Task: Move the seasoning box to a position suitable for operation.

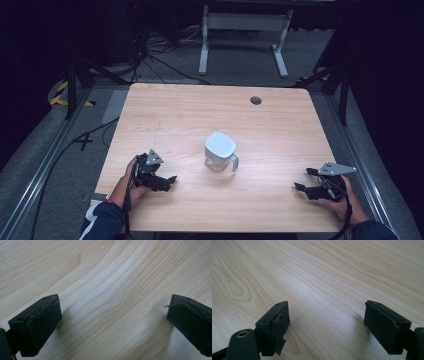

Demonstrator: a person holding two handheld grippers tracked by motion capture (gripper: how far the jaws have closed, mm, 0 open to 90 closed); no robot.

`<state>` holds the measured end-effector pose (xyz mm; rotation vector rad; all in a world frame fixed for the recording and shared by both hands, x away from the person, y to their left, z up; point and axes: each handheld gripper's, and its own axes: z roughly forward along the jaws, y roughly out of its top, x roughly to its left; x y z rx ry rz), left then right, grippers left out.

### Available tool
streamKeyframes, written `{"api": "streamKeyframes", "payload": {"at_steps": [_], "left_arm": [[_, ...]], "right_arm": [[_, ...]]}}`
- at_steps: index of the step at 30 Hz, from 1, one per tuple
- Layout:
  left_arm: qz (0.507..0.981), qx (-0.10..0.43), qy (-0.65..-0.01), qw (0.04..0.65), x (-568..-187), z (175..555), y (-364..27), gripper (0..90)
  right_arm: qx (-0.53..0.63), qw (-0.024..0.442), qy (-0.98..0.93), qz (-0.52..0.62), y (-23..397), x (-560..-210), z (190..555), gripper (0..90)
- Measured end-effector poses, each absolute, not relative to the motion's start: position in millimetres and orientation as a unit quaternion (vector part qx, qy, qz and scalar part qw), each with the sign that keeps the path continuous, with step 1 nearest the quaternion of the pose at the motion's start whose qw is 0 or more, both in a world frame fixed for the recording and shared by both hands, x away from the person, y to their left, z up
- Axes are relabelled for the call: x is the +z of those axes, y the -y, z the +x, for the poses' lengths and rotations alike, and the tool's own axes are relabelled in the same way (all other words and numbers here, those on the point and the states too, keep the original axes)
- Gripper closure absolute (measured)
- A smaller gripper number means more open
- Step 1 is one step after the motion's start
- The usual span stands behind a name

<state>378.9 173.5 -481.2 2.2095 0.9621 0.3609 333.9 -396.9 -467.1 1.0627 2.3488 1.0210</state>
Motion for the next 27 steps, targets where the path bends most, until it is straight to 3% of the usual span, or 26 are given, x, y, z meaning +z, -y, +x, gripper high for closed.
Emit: {"api": "streamKeyframes", "payload": {"at_steps": [10,14,16,18,23,27], "left_arm": [[0.855,0.136,-0.365,0.343,-480.7,376.4,-173.5,0.1],[0.858,0.133,-0.359,0.342,-480.2,377.8,-174.2,0.0],[0.858,0.131,-0.360,0.342,-480.1,377.4,-174.1,0.0],[0.858,0.131,-0.360,0.342,-480.2,377.3,-174.1,0.2],[0.858,0.131,-0.360,0.342,-480.3,377.4,-174.2,0.1],[0.858,0.131,-0.360,0.342,-480.1,377.5,-174.2,0.1]], "right_arm": [[0.353,0.176,-0.839,0.375,396.2,-464.4,336.8,22.9],[0.361,0.170,-0.838,0.372,395.4,-460.1,340.1,35.6],[0.381,0.157,-0.839,0.356,391.9,-454.8,345.2,48.7],[0.391,0.152,-0.838,0.349,386.3,-450.6,351.3,52.1],[0.420,0.158,-0.834,0.323,359.2,-427.3,371.2,71.9],[0.440,0.166,-0.829,0.302,333.3,-404.6,381.9,79.0]]}}
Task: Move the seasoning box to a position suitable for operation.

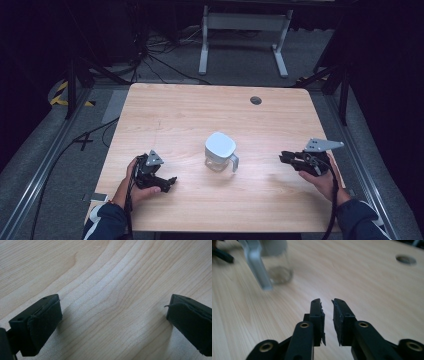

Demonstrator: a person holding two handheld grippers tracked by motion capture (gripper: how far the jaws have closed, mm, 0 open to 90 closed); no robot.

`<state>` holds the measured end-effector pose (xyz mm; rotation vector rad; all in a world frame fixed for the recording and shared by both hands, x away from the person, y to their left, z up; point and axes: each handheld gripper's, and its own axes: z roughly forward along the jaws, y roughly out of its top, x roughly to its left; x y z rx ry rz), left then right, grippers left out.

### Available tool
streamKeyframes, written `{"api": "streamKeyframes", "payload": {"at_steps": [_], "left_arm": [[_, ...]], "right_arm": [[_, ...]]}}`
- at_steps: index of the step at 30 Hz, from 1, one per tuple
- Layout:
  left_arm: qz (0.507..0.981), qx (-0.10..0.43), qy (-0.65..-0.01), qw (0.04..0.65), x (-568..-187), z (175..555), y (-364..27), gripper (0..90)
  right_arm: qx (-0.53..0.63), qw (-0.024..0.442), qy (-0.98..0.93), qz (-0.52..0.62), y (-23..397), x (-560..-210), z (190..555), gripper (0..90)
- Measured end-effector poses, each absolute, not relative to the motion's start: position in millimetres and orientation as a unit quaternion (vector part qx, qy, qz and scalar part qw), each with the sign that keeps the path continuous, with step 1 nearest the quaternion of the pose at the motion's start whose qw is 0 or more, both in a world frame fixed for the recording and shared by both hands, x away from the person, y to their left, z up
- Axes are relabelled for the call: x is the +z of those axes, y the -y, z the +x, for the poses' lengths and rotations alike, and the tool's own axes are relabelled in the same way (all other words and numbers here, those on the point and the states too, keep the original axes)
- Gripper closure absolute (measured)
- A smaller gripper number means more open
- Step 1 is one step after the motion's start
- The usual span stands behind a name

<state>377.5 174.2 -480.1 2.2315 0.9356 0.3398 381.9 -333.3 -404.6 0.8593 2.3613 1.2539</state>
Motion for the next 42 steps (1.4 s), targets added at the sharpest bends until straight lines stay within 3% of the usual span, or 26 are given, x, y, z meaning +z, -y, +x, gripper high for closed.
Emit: {"api": "streamKeyframes", "payload": {"at_steps": [8,17,34,37,40,42], "left_arm": [[0.860,0.130,-0.355,0.343,-480.2,378.7,-174.4,0.0],[0.855,0.134,-0.361,0.347,-481.0,377.4,-173.4,0.3],[0.858,0.132,-0.354,0.347,-480.7,378.9,-172.8,0.6],[0.854,0.135,-0.358,0.352,-479.4,378.6,-174.1,5.1],[0.844,0.128,-0.373,0.363,-476.5,378.7,-177.1,18.5],[0.841,0.126,-0.374,0.369,-473.4,378.9,-175.5,22.4]], "right_arm": [[0.480,0.172,-0.831,0.222,261.2,-367.1,394.5,88.8],[0.492,0.156,-0.841,0.165,212.4,-359.8,393.8,89.5],[0.471,0.156,-0.855,0.153,187.9,-373.9,396.0,89.7],[0.471,0.158,-0.853,0.158,188.6,-374.2,396.5,89.7],[0.477,0.153,-0.851,0.158,190.3,-375.2,395.7,89.8],[0.473,0.154,-0.854,0.156,190.0,-374.3,393.8,89.8]]}}
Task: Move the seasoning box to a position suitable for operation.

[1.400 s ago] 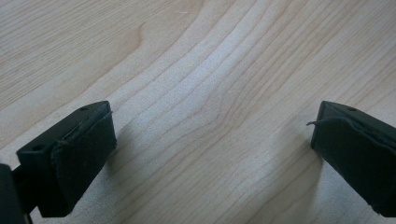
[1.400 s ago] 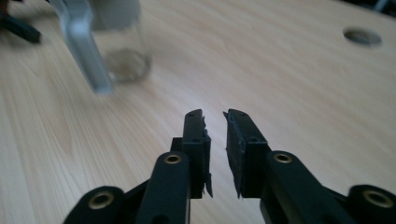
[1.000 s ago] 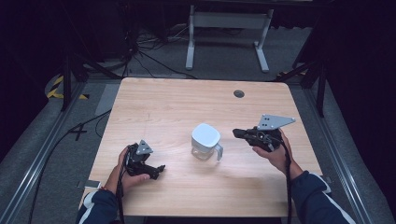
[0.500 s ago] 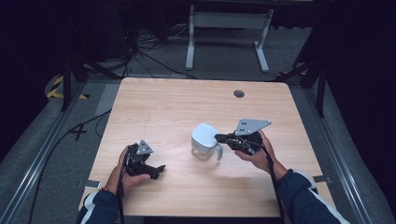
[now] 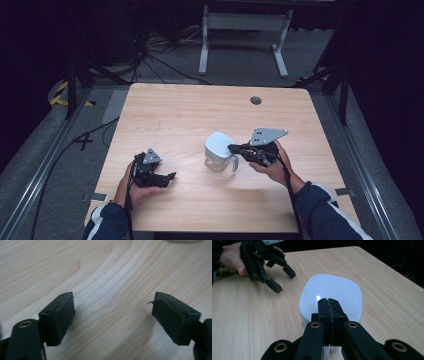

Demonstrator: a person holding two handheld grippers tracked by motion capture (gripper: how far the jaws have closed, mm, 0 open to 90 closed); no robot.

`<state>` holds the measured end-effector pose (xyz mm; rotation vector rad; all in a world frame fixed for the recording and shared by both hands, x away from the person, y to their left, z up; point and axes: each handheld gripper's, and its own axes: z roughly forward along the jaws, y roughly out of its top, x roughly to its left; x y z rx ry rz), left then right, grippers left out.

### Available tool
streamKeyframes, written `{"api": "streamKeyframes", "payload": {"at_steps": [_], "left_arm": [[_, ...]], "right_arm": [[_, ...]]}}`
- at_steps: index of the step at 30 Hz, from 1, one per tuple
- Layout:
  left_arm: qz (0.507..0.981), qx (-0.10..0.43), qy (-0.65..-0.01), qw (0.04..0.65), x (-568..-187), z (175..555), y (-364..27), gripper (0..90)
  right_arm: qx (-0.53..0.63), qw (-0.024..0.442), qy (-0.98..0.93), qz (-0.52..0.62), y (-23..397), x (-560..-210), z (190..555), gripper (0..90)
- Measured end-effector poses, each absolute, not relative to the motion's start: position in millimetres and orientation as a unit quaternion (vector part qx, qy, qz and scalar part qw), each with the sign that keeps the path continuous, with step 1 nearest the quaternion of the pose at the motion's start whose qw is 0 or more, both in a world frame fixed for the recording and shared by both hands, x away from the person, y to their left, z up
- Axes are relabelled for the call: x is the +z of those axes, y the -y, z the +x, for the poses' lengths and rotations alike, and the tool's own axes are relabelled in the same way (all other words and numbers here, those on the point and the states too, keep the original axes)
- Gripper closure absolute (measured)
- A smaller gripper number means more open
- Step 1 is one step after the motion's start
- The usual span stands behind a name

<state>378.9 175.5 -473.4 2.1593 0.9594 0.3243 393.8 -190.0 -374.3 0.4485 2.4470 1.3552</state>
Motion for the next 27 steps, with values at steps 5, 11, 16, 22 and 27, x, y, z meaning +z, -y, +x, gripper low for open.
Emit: {"api": "streamKeyframes", "payload": {"at_steps": [5,11,16,22,27], "left_arm": [[0.828,0.146,-0.356,0.408,-450.7,377.4,-161.0,24.0],[0.826,0.166,-0.324,0.429,-427.6,378.5,-134.8,27.3],[0.812,0.181,-0.315,0.457,-408.4,383.9,-120.6,32.8],[0.808,0.190,-0.303,0.468,-399.1,392.4,-109.3,42.2],[0.808,0.191,-0.289,0.477,-392.3,398.6,-96.7,56.0]], "right_arm": [[0.469,0.158,-0.854,0.157,192.7,-374.0,392.7,89.9],[0.469,0.155,-0.856,0.151,196.0,-375.6,391.3,89.9],[0.447,0.165,-0.867,0.148,192.3,-383.0,390.8,89.8],[0.450,0.155,-0.867,0.148,190.5,-385.8,391.9,89.8],[0.450,0.155,-0.867,0.146,190.0,-386.6,392.2,89.8]]}}
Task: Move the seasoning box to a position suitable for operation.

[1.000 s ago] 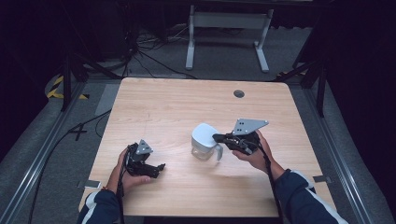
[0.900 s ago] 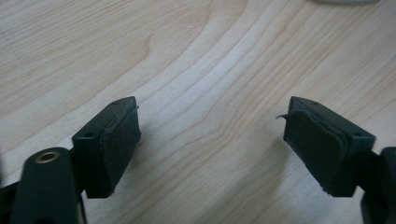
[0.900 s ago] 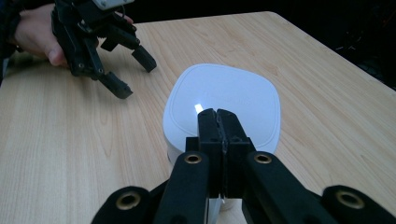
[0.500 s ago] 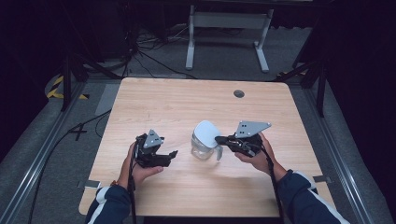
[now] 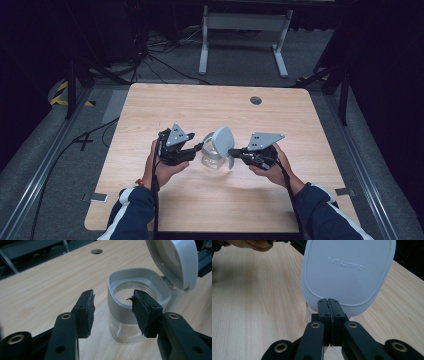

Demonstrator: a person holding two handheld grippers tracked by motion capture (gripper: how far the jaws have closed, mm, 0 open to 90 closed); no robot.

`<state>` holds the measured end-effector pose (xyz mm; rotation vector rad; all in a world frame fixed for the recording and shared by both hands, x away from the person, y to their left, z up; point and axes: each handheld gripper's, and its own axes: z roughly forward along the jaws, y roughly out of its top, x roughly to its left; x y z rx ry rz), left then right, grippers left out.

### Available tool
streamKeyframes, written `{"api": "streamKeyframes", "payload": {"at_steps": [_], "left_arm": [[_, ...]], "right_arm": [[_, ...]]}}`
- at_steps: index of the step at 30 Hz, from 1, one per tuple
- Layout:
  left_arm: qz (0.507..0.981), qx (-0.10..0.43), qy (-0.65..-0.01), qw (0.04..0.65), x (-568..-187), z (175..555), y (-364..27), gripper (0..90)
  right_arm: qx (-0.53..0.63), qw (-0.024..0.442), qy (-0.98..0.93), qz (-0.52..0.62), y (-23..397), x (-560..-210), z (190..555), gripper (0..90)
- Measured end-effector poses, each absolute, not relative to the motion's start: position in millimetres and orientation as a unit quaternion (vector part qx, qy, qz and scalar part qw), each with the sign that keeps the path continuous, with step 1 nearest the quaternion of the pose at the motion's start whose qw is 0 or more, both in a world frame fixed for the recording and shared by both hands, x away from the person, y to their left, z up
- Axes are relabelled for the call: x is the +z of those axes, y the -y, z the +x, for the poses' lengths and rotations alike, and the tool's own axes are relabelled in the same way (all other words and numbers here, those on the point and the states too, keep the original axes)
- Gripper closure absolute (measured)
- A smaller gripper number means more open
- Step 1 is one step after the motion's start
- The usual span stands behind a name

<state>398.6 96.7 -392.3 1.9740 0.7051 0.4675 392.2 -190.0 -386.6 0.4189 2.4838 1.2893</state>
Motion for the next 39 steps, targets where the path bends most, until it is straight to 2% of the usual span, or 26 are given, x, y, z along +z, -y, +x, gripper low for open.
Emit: {"api": "streamKeyframes", "payload": {"at_steps": [12,17,25,39], "left_arm": [[0.808,0.197,-0.261,0.491,-384.3,404.3,-79.9,74.7],[0.800,0.193,-0.262,0.503,-378.0,405.2,-76.2,79.2],[0.790,0.188,-0.246,0.530,-365.0,401.0,-65.2,77.8],[0.797,0.189,-0.217,0.531,-355.8,394.0,-49.8,78.7]], "right_arm": [[0.451,0.150,-0.867,0.148,191.0,-387.9,393.8,89.7],[0.452,0.149,-0.867,0.147,191.4,-388.3,394.3,89.8],[0.453,0.145,-0.867,0.149,193.1,-388.6,394.4,89.7],[0.450,0.148,-0.868,0.149,197.7,-387.4,392.0,89.8]]}}
